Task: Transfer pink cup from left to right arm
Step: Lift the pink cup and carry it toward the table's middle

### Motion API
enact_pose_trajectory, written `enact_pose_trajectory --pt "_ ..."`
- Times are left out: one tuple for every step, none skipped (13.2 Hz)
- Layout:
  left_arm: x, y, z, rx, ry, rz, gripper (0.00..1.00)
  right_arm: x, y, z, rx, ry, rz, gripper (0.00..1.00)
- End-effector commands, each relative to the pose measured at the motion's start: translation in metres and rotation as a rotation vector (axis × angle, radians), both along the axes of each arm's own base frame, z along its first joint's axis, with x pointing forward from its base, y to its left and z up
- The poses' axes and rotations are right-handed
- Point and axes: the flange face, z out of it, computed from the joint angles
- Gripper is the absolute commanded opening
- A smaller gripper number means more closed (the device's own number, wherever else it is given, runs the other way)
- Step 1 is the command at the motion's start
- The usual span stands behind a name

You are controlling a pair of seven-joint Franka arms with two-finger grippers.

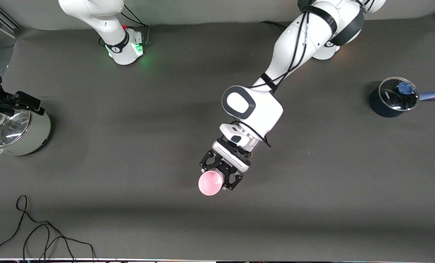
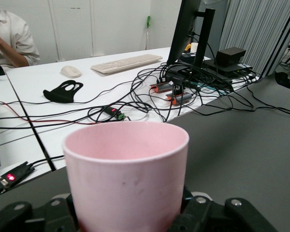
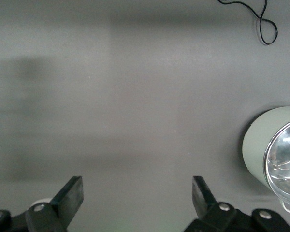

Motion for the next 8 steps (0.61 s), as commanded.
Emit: enact_pose_trajectory --pt "-0.01 -0.021 0.02 -0.02 -0.041 0.011 0.0 0.001 0.0 0.004 -0.009 -0.008 0.018 1.0" --pt "-0.019 -0.033 0.027 -0.032 -0.051 0.0 0.0 0.001 0.0 0.004 -0.01 -0.01 0.018 1.0" --pt "-0.029 -0.043 0.036 -0.036 -0.07 0.014 0.0 0.003 0.0 0.003 -0.009 -0.01 0.016 1.0" --pt "-0.041 -0.056 0.044 -0.043 -0.086 0.008 0.0 0.005 0.001 0.005 -0.005 -0.018 0.014 1.0" --pt "-0.049 -0.064 0.049 -0.049 -0.095 0.002 0.0 0.012 0.002 0.008 -0.003 -0.029 0.01 1.0" --pt "-0.057 -0.072 0.055 -0.054 -0.105 0.003 0.0 0.018 0.003 0.01 -0.003 -0.035 0.007 1.0" --pt "-0.065 -0.079 0.061 -0.059 -0.114 0.004 0.0 0.022 0.011 0.013 -0.004 -0.044 0.019 1.0" --pt "-0.073 -0.086 0.062 -0.061 -0.117 0.005 0.0 0.025 0.02 0.014 -0.005 -0.047 0.033 1.0"
